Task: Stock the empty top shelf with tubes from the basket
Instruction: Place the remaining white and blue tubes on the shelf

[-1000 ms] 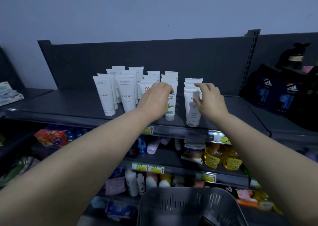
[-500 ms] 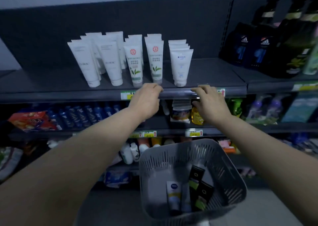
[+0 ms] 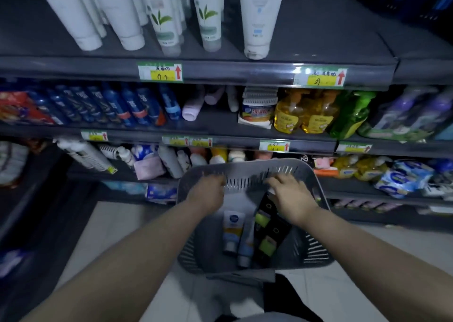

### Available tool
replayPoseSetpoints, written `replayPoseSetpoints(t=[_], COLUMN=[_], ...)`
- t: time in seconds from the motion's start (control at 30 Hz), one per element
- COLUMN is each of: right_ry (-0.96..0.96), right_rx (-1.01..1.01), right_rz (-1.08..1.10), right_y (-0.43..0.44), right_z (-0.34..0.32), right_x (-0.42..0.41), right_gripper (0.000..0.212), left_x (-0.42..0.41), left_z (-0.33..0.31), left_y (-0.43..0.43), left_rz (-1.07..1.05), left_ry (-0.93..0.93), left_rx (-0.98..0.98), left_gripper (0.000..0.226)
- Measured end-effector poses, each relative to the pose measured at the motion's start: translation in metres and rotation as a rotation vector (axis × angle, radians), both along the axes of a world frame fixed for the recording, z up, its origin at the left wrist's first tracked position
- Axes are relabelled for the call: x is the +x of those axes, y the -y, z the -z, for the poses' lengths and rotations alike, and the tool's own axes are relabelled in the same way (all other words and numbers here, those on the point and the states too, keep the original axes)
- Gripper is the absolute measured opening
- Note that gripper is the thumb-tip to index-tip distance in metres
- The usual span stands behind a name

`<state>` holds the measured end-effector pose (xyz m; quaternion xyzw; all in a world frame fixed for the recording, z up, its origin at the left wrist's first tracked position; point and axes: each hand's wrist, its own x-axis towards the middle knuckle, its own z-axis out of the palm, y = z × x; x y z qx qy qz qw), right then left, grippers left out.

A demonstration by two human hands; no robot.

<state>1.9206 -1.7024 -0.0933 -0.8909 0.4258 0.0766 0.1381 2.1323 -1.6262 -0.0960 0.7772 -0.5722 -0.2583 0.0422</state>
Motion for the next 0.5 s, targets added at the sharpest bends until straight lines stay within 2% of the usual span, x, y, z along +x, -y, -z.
replayPoseSetpoints(t=[0.13, 0.27, 0.5], right_ry=[-0.089, -0.062, -0.045], right_rx=[0.140, 0.192, 0.462], right_rz=[-0.036, -0.096, -0.224], right_y=[0.003, 0.005, 0.000], right_z=[0.038, 0.068, 0.114], right_x=[-0.007, -0.002, 0.022], right_gripper=[0.040, 0.036, 0.038], left_x=[-0.010, -0.018, -0.028], left_z=[0.037, 0.062, 0.080], left_y=[-0.015, -0.030, -0.047], left_rz=[-0.137, -0.249, -0.353], left_ry=[-0.114, -0.125, -0.177], left_rx=[0.151, 0.261, 0.283], left_gripper=[0.027, 0.031, 0.030])
